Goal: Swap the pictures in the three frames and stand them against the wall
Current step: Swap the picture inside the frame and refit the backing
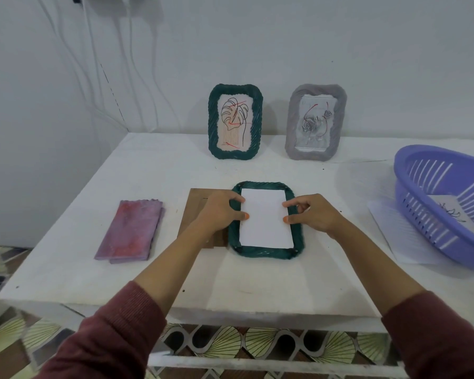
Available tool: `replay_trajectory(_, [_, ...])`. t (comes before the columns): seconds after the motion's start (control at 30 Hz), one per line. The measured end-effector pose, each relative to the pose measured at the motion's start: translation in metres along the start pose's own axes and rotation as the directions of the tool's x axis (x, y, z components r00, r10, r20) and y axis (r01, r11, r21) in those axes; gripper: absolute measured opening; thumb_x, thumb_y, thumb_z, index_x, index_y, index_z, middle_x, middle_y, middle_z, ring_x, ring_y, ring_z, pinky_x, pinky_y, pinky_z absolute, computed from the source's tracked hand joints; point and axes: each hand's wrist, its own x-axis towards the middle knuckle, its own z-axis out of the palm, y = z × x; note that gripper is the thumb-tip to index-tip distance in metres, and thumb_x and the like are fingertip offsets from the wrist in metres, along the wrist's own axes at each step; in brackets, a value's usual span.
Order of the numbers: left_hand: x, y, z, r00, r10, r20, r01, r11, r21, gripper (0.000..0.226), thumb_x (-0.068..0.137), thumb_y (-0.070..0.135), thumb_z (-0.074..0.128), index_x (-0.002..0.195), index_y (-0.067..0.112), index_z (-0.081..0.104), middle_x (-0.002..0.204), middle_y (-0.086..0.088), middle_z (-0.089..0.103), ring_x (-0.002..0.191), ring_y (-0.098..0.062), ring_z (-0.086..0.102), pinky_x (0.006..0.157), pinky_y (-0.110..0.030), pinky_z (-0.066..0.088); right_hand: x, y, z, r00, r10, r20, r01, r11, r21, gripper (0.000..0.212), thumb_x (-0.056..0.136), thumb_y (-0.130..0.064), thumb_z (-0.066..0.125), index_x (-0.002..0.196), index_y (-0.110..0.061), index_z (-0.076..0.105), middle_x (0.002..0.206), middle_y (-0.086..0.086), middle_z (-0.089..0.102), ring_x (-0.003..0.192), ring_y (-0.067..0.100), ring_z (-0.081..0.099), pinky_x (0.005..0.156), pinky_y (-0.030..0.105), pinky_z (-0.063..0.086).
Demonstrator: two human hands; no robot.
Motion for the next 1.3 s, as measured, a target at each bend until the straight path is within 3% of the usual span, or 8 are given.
replay_trajectory(0.2, [0.001,-0.001,0.000,1.000,0.007,0.007,-0.007,1.000,-0.009,0.042,0.080,0.019,0.071,0.119,0.012,0.059,0.128,-0.007,0.054,0.113,-0.020,0.048,0.090,-0.024,0.037,0.001,0.000,-0.001,1.000,0.012,0.006,-0.012,1.000,0.018,0.037,0.072,-0.010,0.076,0.108,-0.013,0.067,0.062,-0.003,0.037,0.058,0.009,0.035,0.055,0.019,0.027])
replay_trajectory(0.83, [0.001,-0.002,0.001,1.000,0.027,0.007,-0.026,0.999,-0.034,0.040,0.079,0.018,0.072,0.117,0.011,0.061,0.124,-0.007,0.056,0.102,-0.015,0.047,0.089,-0.023,0.038,-0.001,0.001,-0.005,1.000,0.009,0.028,-0.011,0.998,0.066,0.037,0.074,-0.012,0.075,0.110,-0.016,0.067,0.067,-0.002,0.037,0.063,0.011,0.038,0.062,0.021,0.031])
replay_trajectory(0.93, [0.001,-0.003,0.002,1.000,0.023,-0.001,-0.023,0.998,-0.053,0.041,0.079,0.017,0.072,0.117,0.011,0.061,0.126,-0.007,0.055,0.111,-0.019,0.049,0.091,-0.023,0.037,-0.004,0.000,-0.005,0.998,0.000,0.061,0.000,1.000,0.013,0.038,0.073,-0.012,0.076,0.110,-0.017,0.066,0.071,-0.003,0.038,0.064,0.010,0.038,0.062,0.019,0.031])
replay_trajectory(1.07, [0.001,-0.001,0.002,1.000,0.022,0.003,-0.021,0.999,-0.034,0.039,0.078,0.019,0.072,0.116,0.012,0.062,0.125,-0.007,0.056,0.104,-0.015,0.048,0.089,-0.022,0.038,-0.003,-0.001,-0.002,0.999,-0.005,0.053,0.006,1.000,-0.018,0.040,0.071,-0.012,0.078,0.110,-0.016,0.067,0.071,-0.003,0.038,0.063,0.010,0.036,0.060,0.020,0.029])
replay_trajectory(1.13, [0.000,-0.001,-0.003,0.997,0.009,-0.077,-0.014,0.998,-0.057,0.034,0.079,0.019,0.071,0.111,0.011,0.064,0.122,-0.007,0.060,0.103,-0.016,0.052,0.086,-0.021,0.041,-0.003,-0.001,-0.002,0.999,-0.003,0.046,0.004,1.000,-0.026,0.041,0.071,-0.012,0.077,0.111,-0.016,0.067,0.071,-0.003,0.038,0.063,0.010,0.036,0.060,0.021,0.029])
replay_trajectory(1.2, [0.000,-0.005,-0.017,0.957,-0.073,-0.282,0.037,0.991,-0.133,0.029,0.077,0.016,0.070,0.106,0.010,0.067,0.119,-0.009,0.062,0.104,-0.018,0.057,0.082,-0.019,0.045,-0.003,-0.001,-0.002,0.999,-0.002,0.047,0.004,0.999,-0.033,0.041,0.072,-0.013,0.077,0.111,-0.016,0.067,0.071,-0.003,0.038,0.063,0.010,0.037,0.060,0.021,0.030])
replay_trajectory(1.27, [0.001,-0.015,-0.034,0.895,-0.207,-0.394,0.171,0.977,-0.126,0.041,0.076,0.021,0.069,0.116,0.015,0.061,0.126,-0.015,0.053,0.117,-0.028,0.051,0.095,-0.030,0.044,-0.003,-0.001,-0.002,0.999,-0.006,0.047,0.008,0.999,-0.040,0.040,0.071,-0.013,0.078,0.110,-0.016,0.067,0.071,-0.003,0.038,0.063,0.010,0.037,0.059,0.021,0.030])
replay_trajectory(1.3, [0.001,-0.019,-0.040,0.892,-0.290,-0.347,0.291,0.955,-0.052,0.051,0.076,0.027,0.069,0.125,0.019,0.053,0.131,-0.016,0.045,0.123,-0.032,0.044,0.101,-0.036,0.041,-0.003,-0.001,-0.002,0.999,-0.006,0.044,0.008,0.999,-0.042,0.040,0.071,-0.013,0.078,0.110,-0.017,0.067,0.071,-0.003,0.038,0.063,0.010,0.037,0.059,0.021,0.030])
